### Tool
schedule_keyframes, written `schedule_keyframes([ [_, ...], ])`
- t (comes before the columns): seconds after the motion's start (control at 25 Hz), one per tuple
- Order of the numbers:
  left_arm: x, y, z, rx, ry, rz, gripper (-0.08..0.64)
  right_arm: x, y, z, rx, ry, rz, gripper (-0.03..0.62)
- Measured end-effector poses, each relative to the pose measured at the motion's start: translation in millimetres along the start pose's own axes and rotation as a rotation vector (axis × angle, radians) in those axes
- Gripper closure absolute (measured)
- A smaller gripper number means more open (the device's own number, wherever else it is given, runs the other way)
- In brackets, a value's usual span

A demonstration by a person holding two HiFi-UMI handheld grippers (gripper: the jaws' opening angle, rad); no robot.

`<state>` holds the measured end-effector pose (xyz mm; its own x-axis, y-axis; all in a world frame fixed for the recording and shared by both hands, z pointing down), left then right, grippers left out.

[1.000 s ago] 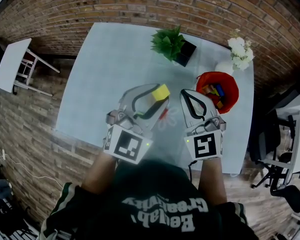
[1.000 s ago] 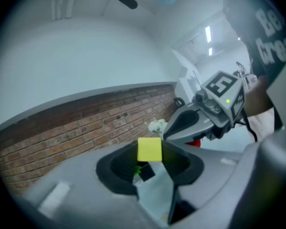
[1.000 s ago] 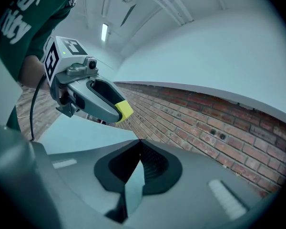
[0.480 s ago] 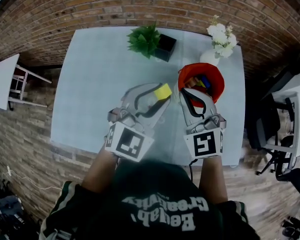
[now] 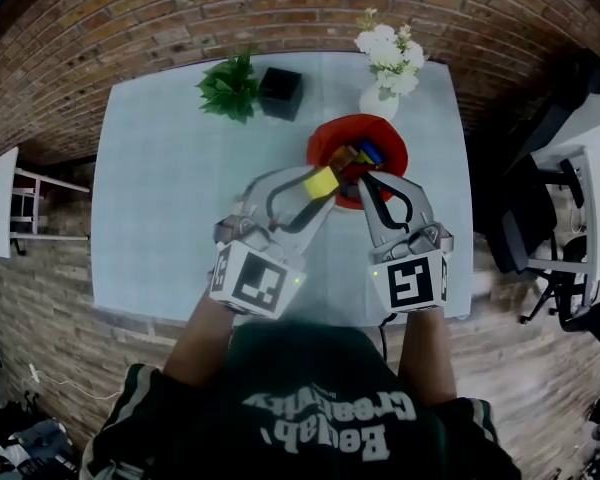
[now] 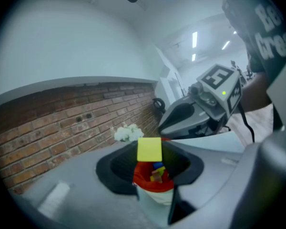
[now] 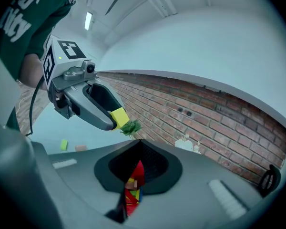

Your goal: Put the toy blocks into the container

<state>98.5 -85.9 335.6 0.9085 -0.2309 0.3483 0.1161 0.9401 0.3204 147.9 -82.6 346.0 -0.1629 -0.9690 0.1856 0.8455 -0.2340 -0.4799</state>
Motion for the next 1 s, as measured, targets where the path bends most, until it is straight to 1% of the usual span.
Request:
schedule_keyframes([
  [0.2, 17.6, 0.8, 11.1, -0.015, -0.028, 0.019, 0.411, 0.6, 7.7, 11.9, 0.008, -0.015, 0.006, 0.586],
  [0.56, 48.1, 8.7, 26.7, 0.003, -0.078, 0.083, 0.41, -1.8, 20.3, 30.2, 0.022, -0.049, 0.031, 0.586],
  [0.8, 61.5, 10.9, 33.3, 0.014, -0.104, 0.094, 0.41, -7.3, 26.4, 38.8, 0.043, -0.061, 0.053, 0.586],
  [0.92, 66.8, 11.4, 33.3, 0.009, -0.095, 0.088, 0.408, -10.0, 28.3, 42.2, 0.046, -0.067, 0.061, 0.586],
  [0.96, 68.1, 10.5, 32.1, -0.002, -0.083, 0.084, 0.403, -10.6, 29.0, 43.0, 0.045, -0.069, 0.062, 0.586],
  [1.0, 69.4, 10.2, 31.1, -0.013, -0.073, 0.086, 0.321, -11.1, 29.4, 43.7, 0.043, -0.072, 0.062, 0.586],
])
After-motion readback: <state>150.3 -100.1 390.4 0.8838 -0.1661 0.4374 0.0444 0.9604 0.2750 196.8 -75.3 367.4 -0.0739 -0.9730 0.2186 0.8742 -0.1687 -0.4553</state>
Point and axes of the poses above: the fingertips, and each gripper's own axes: x forward along the fingers, y to its right, z out of its underside, the point moved 1 cm from there along -x, backward along the fingers, and after that the axes turned 10 degrees about z, right-handed, at the moved point
